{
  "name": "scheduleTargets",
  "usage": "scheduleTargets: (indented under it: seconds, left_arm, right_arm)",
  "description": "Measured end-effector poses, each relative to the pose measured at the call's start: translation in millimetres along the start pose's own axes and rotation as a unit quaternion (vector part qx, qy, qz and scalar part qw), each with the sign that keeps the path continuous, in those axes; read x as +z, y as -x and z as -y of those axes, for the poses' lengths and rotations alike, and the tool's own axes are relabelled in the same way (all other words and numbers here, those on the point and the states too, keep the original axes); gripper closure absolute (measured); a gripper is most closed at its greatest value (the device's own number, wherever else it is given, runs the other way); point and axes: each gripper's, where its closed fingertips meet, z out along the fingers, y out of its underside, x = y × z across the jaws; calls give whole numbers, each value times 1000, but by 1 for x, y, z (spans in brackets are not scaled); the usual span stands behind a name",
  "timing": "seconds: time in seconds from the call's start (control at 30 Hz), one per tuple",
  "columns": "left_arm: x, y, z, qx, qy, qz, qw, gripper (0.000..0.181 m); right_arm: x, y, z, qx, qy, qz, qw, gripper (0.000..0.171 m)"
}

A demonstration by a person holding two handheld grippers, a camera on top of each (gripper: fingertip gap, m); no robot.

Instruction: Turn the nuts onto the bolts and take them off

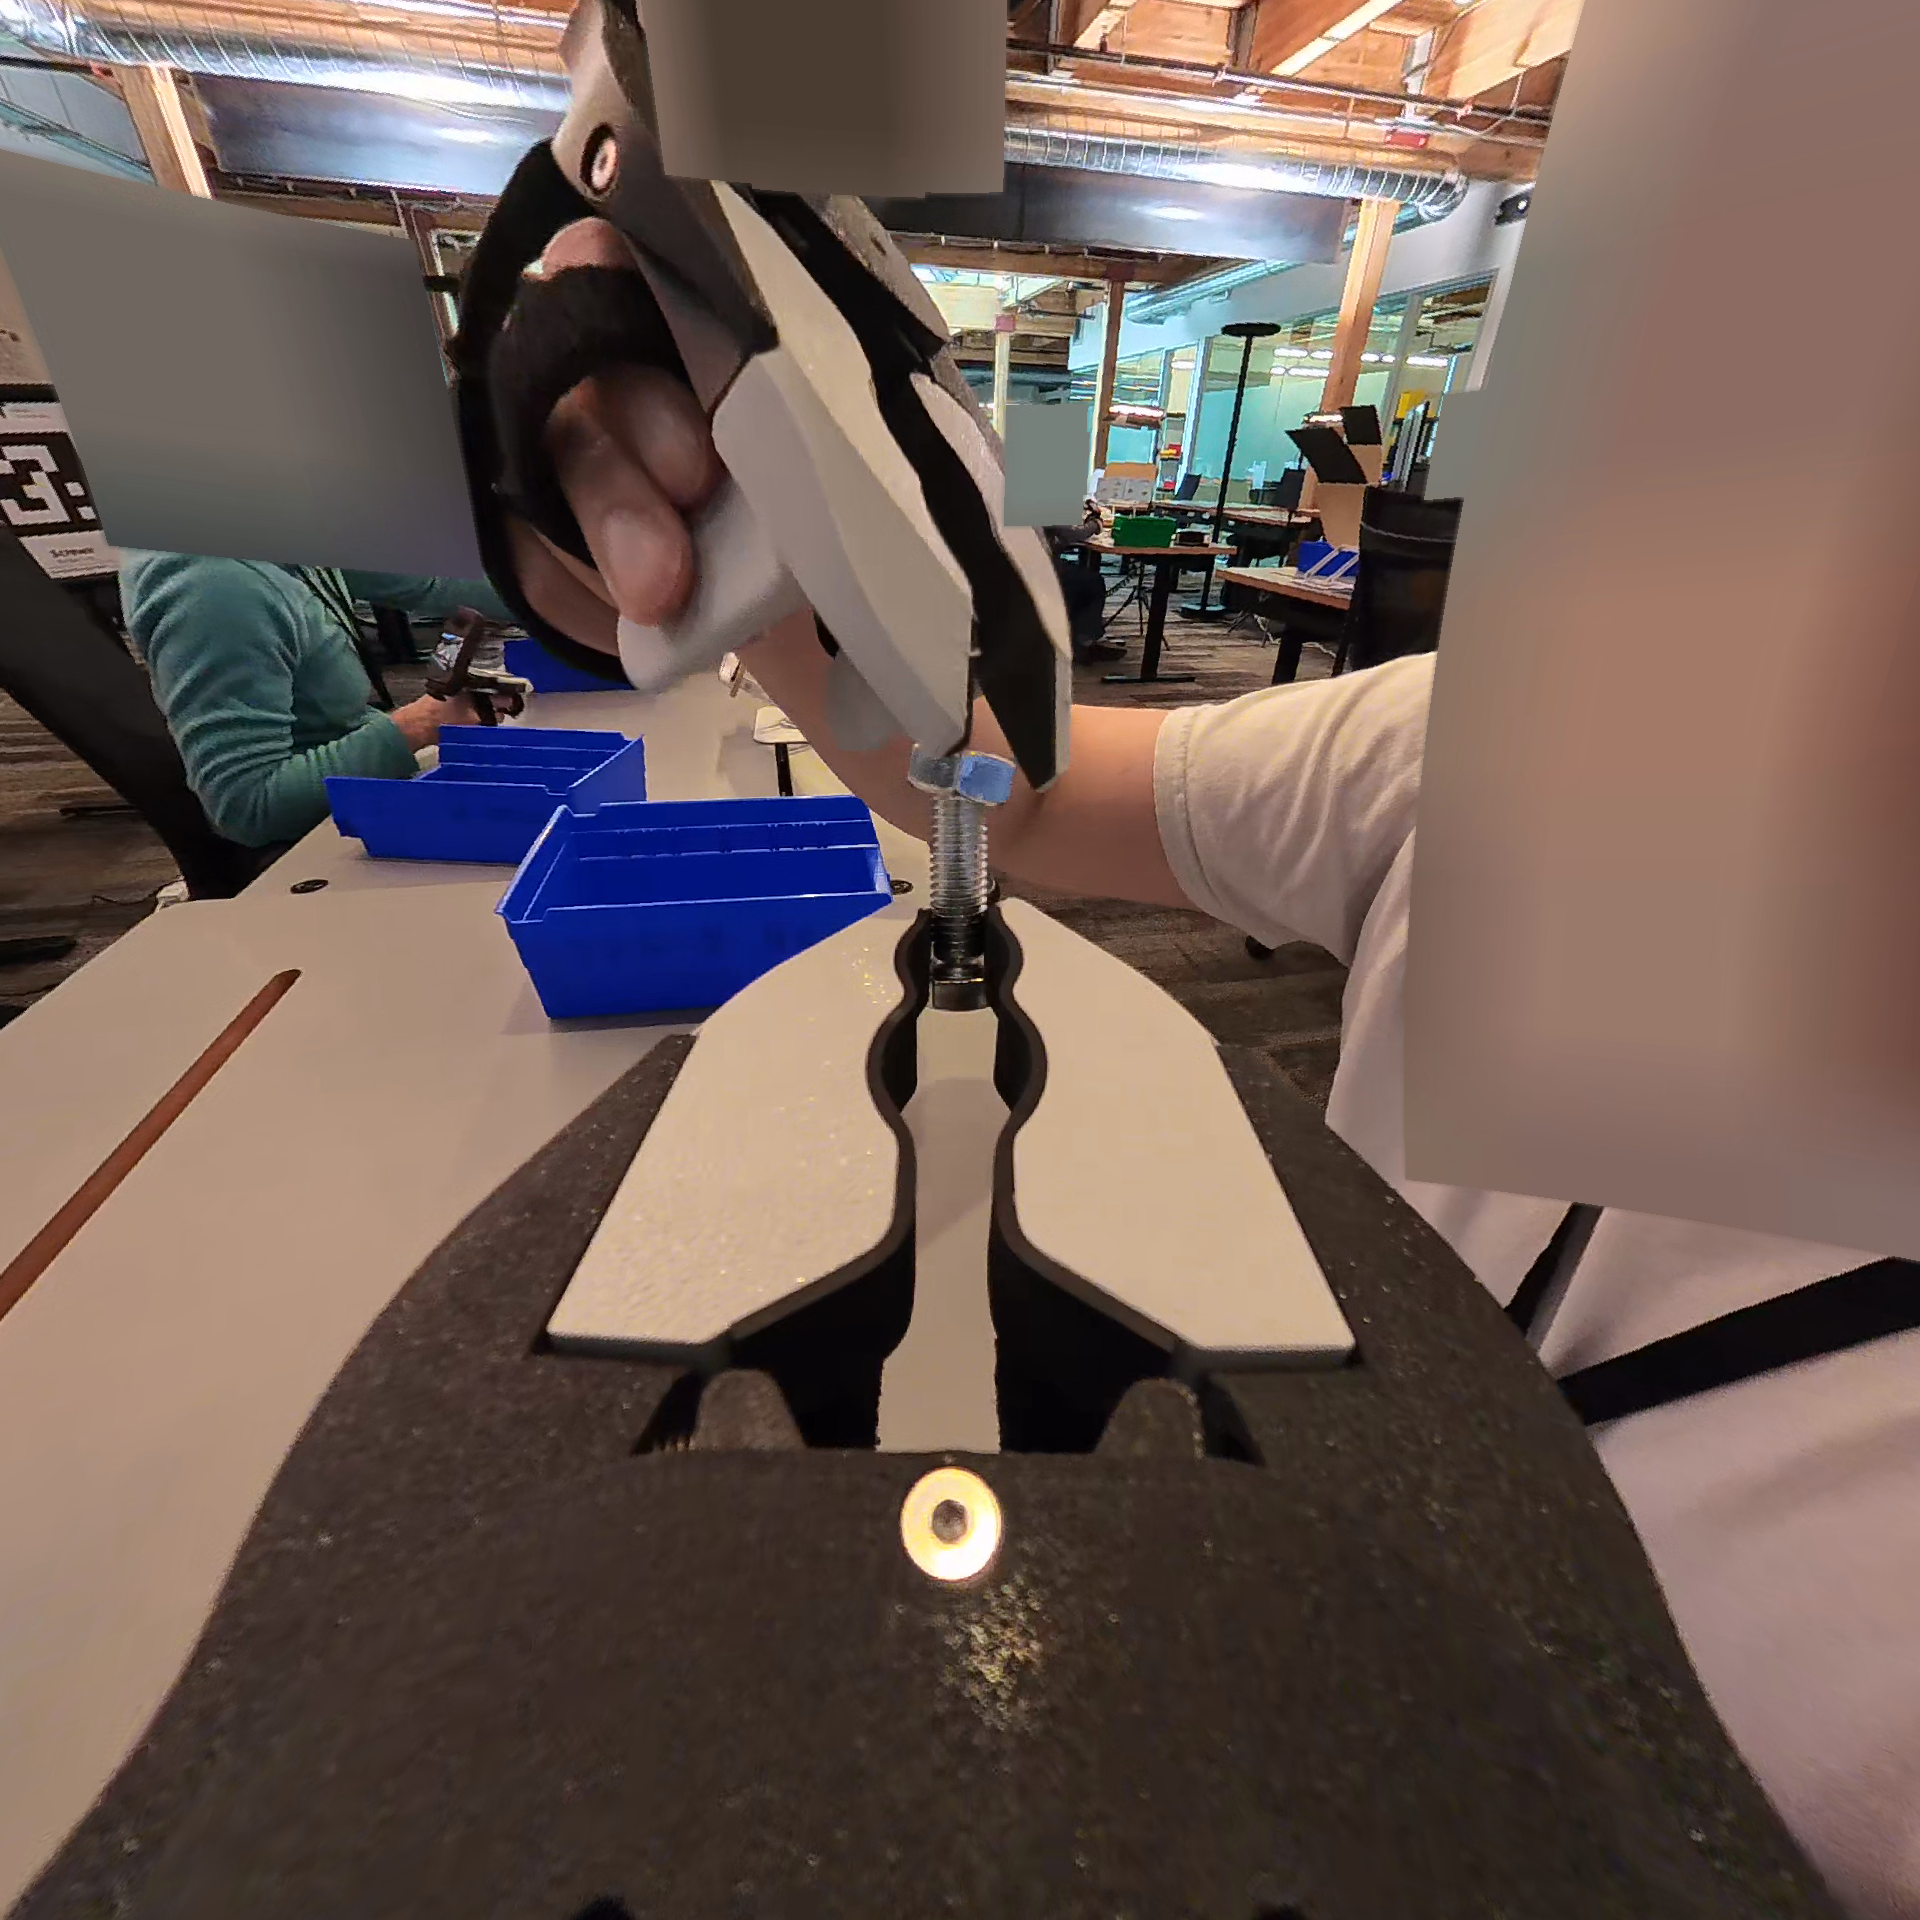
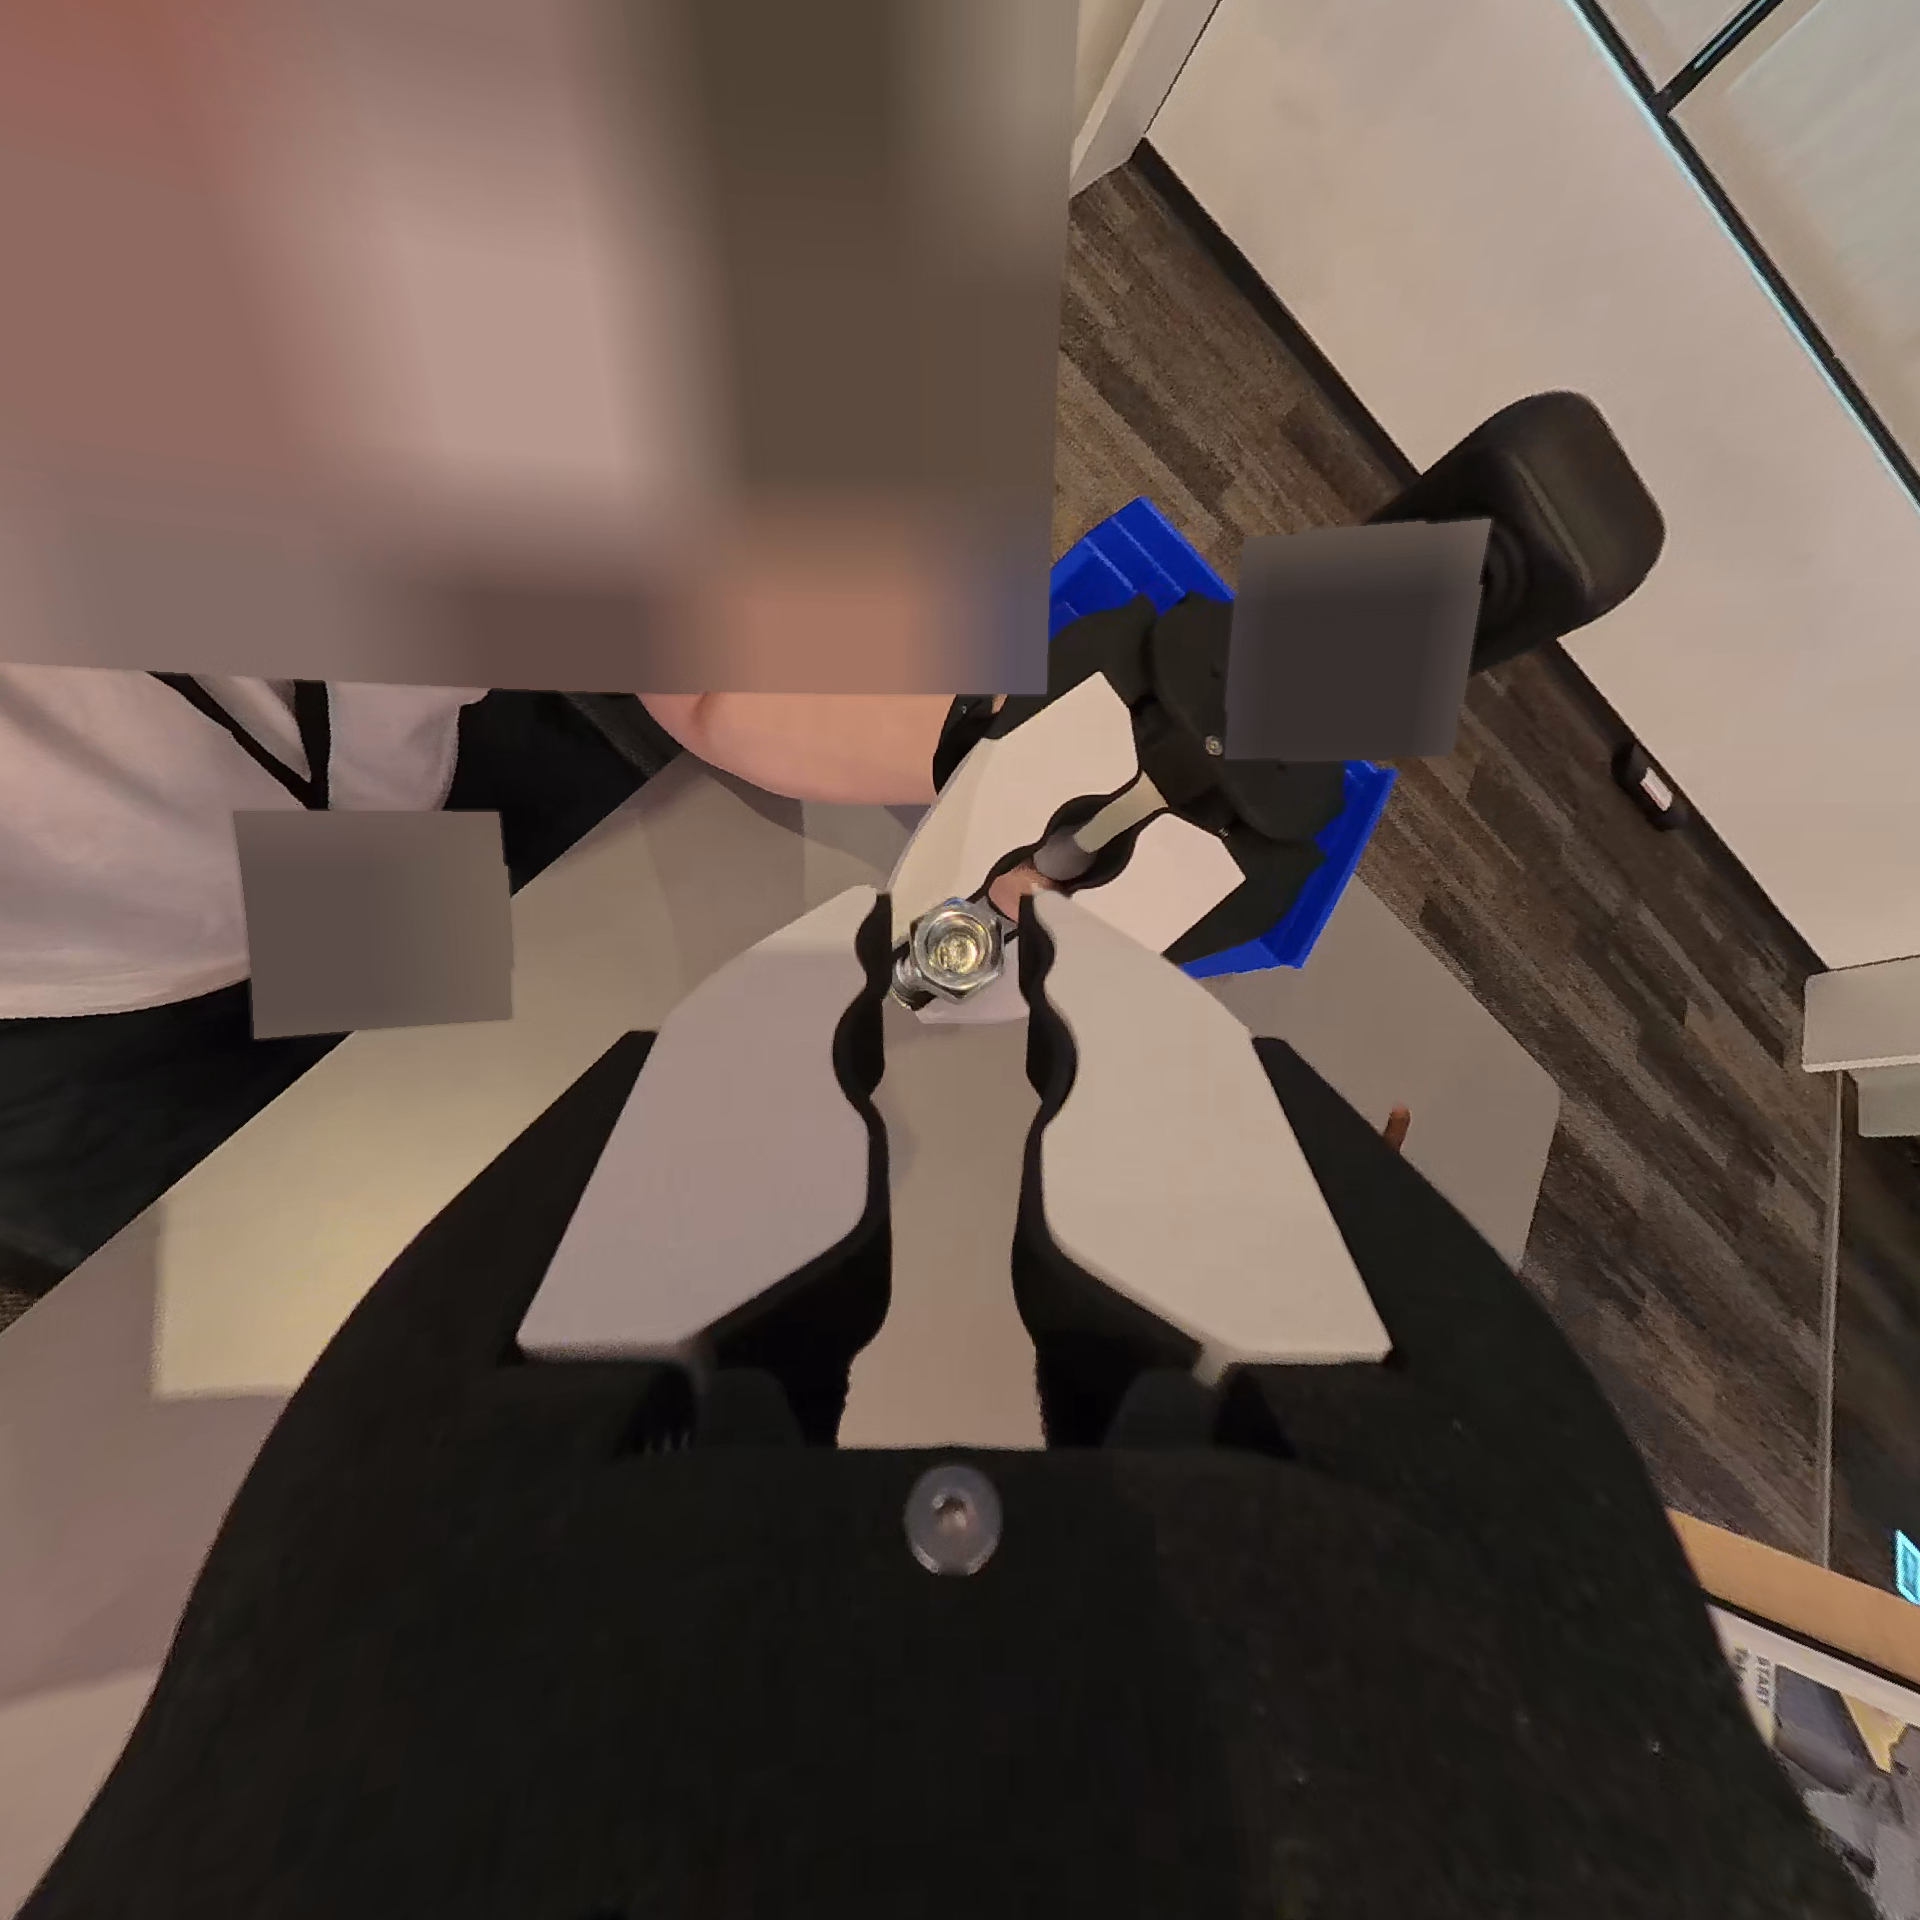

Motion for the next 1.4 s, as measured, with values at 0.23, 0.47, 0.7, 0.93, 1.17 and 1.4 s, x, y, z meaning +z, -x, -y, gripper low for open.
scheduleTargets:
  seconds: [0.23, 0.47, 0.7, 0.93, 1.17, 1.4]
  left_arm:
    - [0, -4, 2, 4, -2, -7, 1000, 172]
    - [2, -4, 0, 21, 7, 3, 1000, 172]
    - [3, 2, -6, 19, 27, 23, 999, 172]
    - [-4, 17, -3, 25, 28, 83, 996, 172]
    - [-13, 38, -4, 24, 36, 161, 986, 172]
    - [-17, 47, -2, 8, 27, 187, 982, 172]
  right_arm:
    - [-1, 3, -3, 10, -3, 9, 1000, 154]
    - [-1, 6, -3, 65, -17, 46, 997, 154]
    - [-1, 6, -12, 97, 29, 52, 993, 154]
    - [-2, -10, -20, 148, 39, -5, 988, 154]
    - [-3, -28, -33, 223, 52, -86, 970, 154]
    - [-3, -39, -38, 297, 45, -151, 942, 154]
